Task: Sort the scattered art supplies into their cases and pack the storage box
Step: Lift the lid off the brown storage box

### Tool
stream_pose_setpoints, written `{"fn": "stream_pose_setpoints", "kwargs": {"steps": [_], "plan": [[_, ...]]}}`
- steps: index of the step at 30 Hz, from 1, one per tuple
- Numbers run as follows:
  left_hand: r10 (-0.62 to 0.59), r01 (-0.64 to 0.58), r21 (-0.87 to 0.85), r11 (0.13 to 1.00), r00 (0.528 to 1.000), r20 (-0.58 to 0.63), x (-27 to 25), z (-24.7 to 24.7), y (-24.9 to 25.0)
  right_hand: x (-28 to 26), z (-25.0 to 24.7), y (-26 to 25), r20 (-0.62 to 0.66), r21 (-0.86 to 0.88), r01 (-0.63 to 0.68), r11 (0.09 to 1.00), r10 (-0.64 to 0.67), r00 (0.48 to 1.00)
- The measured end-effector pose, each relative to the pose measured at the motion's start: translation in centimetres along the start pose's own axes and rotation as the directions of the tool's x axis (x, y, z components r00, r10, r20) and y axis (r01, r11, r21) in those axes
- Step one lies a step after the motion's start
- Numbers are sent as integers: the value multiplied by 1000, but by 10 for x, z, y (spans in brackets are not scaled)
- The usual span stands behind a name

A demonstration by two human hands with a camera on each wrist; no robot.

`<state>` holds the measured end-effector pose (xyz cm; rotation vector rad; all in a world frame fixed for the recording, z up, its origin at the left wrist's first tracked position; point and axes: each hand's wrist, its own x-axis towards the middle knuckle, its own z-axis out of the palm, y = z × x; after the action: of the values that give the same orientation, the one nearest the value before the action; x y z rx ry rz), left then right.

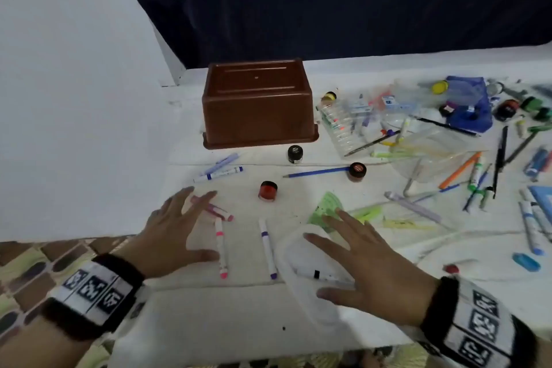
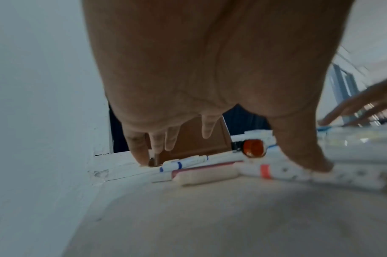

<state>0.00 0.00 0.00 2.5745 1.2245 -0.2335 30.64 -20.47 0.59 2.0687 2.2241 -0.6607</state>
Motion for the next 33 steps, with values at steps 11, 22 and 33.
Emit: {"fn": "stream_pose_setpoints", "kwargs": {"steps": [11,22,33], "plan": [[144,-222,278,934,951,275,65,2,-10,9,26,4,-31,-315,24,949,-35,999],[56,-108,300,948,982,178,110,-4,19,15,22,49,-92,-348,-56,936,25,995],[-61,17,305,952,989,137,113,13,70,33,6,101,-38,-339,-146,929,141,989]]}}
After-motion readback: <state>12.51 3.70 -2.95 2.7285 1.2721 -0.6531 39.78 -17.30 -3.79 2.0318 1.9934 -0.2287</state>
